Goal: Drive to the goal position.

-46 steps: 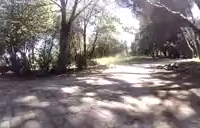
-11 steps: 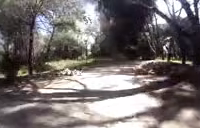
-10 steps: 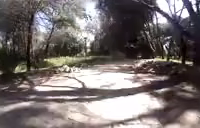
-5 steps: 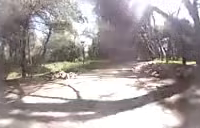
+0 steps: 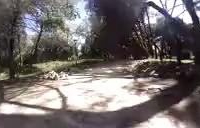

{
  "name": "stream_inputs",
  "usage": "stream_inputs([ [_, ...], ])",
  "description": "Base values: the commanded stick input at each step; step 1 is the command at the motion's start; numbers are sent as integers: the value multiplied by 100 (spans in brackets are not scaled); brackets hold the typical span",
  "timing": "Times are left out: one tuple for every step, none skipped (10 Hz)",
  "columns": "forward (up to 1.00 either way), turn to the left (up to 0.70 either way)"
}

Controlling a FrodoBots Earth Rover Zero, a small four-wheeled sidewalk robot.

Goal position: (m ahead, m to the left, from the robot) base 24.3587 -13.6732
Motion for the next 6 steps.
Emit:
stream_inputs([
  [85,0],
  [85,0],
  [85,0],
  [85,0],
  [85,0],
  [85,0],
])
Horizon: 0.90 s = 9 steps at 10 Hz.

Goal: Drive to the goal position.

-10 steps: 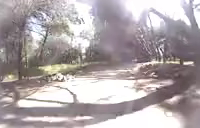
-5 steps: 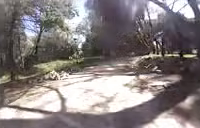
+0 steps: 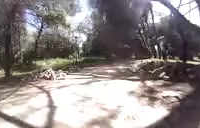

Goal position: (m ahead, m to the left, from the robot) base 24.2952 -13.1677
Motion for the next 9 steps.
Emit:
stream_inputs([
  [85,0],
  [85,0],
  [85,0],
  [85,-16],
  [85,-31],
  [85,-34],
  [85,-30],
  [85,-14],
  [85,0],
])
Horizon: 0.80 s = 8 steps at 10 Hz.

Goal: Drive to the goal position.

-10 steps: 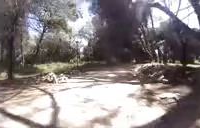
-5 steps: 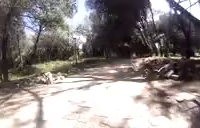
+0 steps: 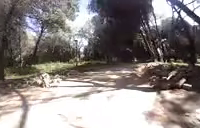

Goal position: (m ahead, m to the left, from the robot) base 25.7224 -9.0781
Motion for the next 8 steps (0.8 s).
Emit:
stream_inputs([
  [85,0],
  [85,0],
  [85,0],
  [85,0],
  [85,0],
  [85,0],
  [85,0],
  [85,0],
])
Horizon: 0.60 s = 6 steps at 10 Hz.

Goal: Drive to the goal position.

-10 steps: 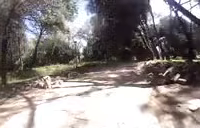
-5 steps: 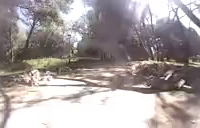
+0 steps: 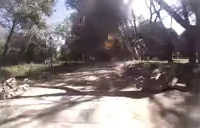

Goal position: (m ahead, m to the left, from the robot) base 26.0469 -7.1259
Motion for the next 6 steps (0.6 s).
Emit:
stream_inputs([
  [85,0],
  [85,0],
  [85,0],
  [85,0],
  [85,0],
  [85,0],
])
